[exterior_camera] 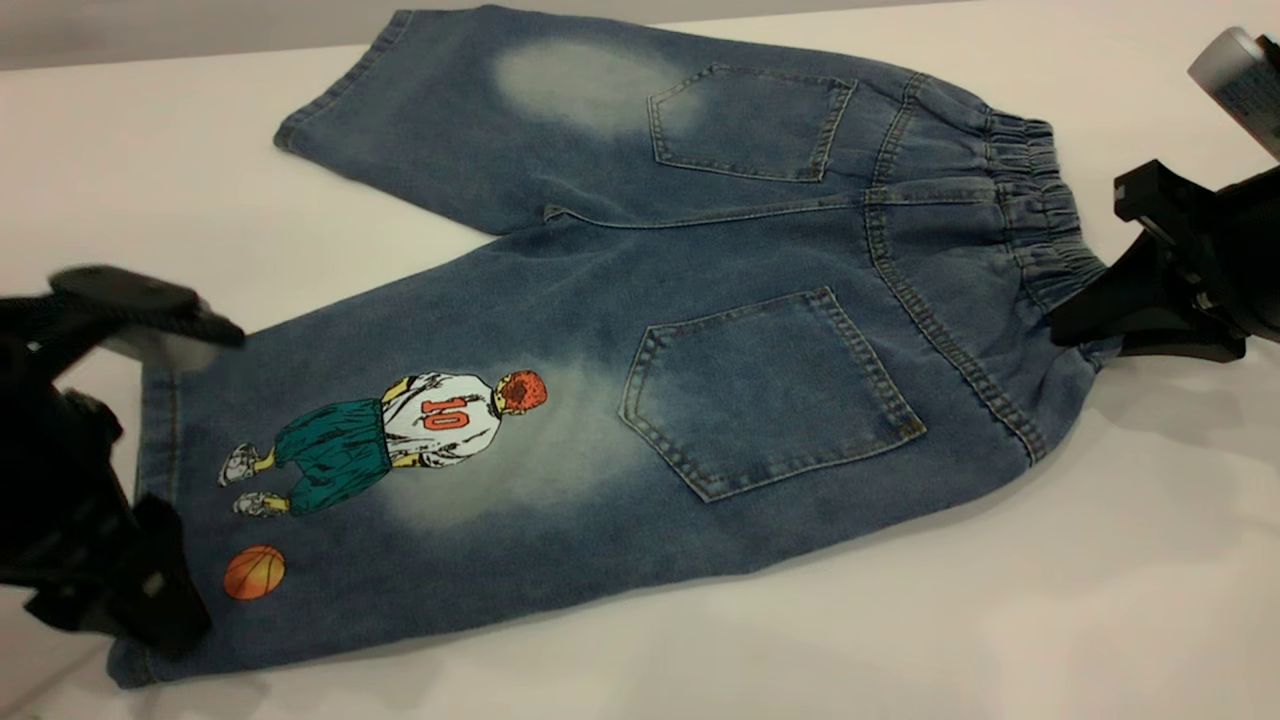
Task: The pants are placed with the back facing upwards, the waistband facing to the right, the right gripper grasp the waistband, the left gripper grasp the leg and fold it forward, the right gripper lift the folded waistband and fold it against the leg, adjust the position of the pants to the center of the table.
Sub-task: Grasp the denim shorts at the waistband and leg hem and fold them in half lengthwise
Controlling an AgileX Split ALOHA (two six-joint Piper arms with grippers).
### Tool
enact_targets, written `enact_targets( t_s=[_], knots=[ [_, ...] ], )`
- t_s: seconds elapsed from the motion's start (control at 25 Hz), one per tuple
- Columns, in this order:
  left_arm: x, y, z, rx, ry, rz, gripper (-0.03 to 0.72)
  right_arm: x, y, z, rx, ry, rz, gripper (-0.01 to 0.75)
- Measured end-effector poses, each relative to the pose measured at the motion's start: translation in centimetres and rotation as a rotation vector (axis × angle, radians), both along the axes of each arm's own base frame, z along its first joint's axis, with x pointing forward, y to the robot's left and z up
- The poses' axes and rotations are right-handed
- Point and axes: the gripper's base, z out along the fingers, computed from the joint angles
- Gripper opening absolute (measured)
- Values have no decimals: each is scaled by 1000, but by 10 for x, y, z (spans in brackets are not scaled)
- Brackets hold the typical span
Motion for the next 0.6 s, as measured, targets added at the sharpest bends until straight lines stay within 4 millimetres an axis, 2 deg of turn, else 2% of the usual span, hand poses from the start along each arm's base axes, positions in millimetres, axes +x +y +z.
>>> enact_targets(
  t_s=[0.28, 0.6],
  knots=[
    [-6, -20, -5, 11, -1, -117, 417, 0, 0, 0, -2, -1, 1, 53],
    [-7, -17, -8, 47, 17, -108, 415, 0, 0, 0, 3, -2, 2, 57]
  ],
)
